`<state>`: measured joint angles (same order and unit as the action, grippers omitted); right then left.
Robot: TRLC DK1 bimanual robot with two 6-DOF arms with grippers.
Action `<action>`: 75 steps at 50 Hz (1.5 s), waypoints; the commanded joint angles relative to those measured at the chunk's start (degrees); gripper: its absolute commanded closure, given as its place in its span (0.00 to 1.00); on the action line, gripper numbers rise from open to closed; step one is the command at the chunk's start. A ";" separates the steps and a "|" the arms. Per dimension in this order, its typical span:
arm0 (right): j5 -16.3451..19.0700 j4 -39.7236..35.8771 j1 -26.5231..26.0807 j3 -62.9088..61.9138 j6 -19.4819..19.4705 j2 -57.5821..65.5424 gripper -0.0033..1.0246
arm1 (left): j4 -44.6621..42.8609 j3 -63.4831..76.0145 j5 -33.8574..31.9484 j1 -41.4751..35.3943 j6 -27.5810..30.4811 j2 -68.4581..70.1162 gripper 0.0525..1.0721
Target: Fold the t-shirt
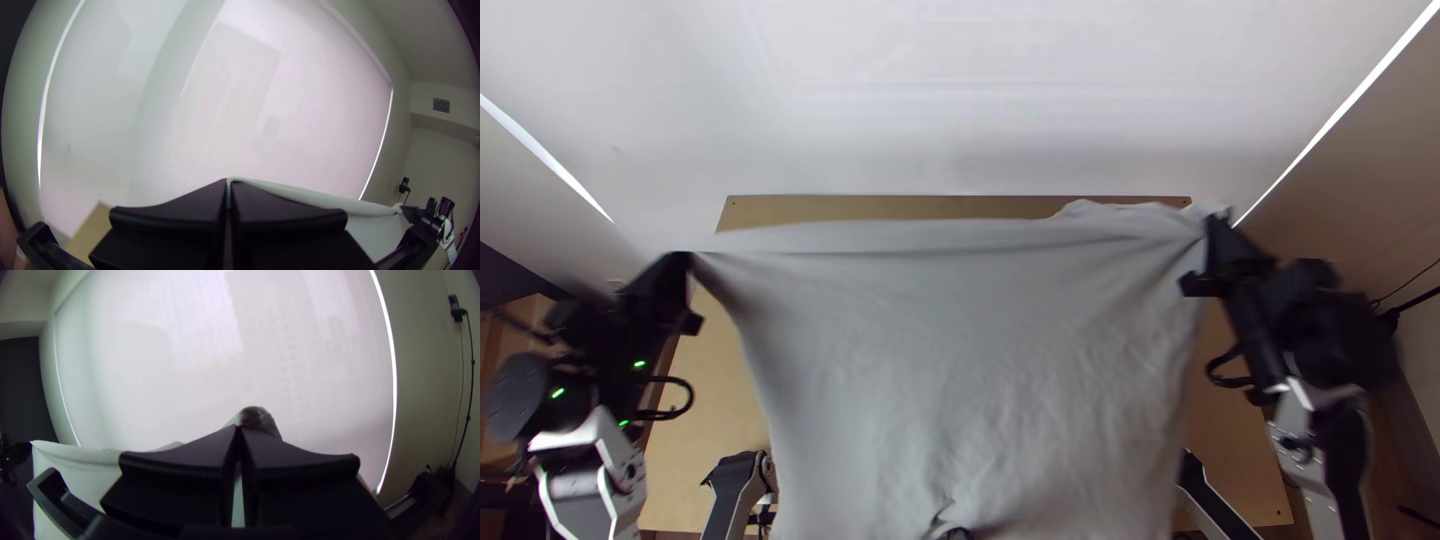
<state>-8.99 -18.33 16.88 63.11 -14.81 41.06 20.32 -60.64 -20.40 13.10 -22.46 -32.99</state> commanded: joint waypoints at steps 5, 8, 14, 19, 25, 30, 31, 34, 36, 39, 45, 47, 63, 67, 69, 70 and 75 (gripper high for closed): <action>0.47 5.58 -0.27 -16.62 -6.02 -1.51 0.98 | 1.66 15.11 -2.54 -2.73 3.39 0.12 0.98; 1.61 8.66 -0.62 -21.10 -6.73 -0.01 0.98 | 2.27 18.63 -3.68 -3.96 4.70 -1.46 0.98; 2.67 12.53 -2.38 -24.18 -9.01 7.11 0.98 | -0.45 23.82 -3.59 -4.67 8.31 -8.14 0.98; 5.04 15.34 -6.69 -22.77 -10.42 15.72 0.98 | -5.46 24.52 -3.50 -4.93 8.48 -15.26 0.98; 6.36 19.91 -11.00 -19.25 -10.15 25.83 0.98 | -13.72 23.02 -2.98 -4.93 8.48 -25.72 0.98; 7.15 21.32 -13.72 -14.86 -9.80 34.00 0.98 | -18.03 20.12 -2.27 -4.93 8.83 -34.68 0.98; 7.15 21.40 -14.34 -13.89 -9.71 35.49 0.98 | -19.00 19.42 -1.92 -5.02 8.83 -36.26 0.98; 7.41 21.40 -15.13 -10.90 -9.63 39.89 0.98 | -20.14 17.05 -1.83 -5.19 8.83 -41.27 0.98; 7.50 21.58 -15.65 -9.23 -8.83 42.53 0.98 | -20.84 15.55 -1.74 -5.19 8.83 -44.17 0.98; 7.59 21.93 -16.27 -6.51 -8.66 46.22 0.98 | -21.99 13.36 -1.48 -5.28 8.92 -48.13 0.98; 7.59 22.11 -16.80 -1.32 -7.69 52.90 0.98 | -24.97 9.23 -0.08 -5.54 8.92 -55.07 0.98; 7.59 22.11 -16.97 0.08 -7.52 54.48 0.98 | -24.97 7.47 -0.08 -5.54 8.92 -56.92 0.98; 7.50 22.81 -16.18 10.19 -7.52 65.29 0.98 | -25.15 -5.80 2.30 -5.46 9.10 -70.28 0.98; 6.62 22.19 -16.09 13.88 -7.16 68.28 0.98 | -25.15 -8.53 3.26 -5.63 8.83 -73.18 0.98; 6.01 21.49 -16.01 15.81 -6.99 69.68 0.97 | -25.24 -9.58 4.06 -5.72 8.75 -74.41 0.98; 6.01 21.05 -16.01 16.69 -6.99 70.21 0.96 | -25.24 -10.11 4.50 -5.90 8.75 -74.94 0.98; 5.92 19.73 -16.01 19.24 -7.69 70.12 0.26 | -25.85 -10.81 5.46 -6.78 8.40 -74.50 0.57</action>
<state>0.80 1.65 2.94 78.87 -22.46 110.96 -4.08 -69.45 -18.70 5.10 -13.87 -107.22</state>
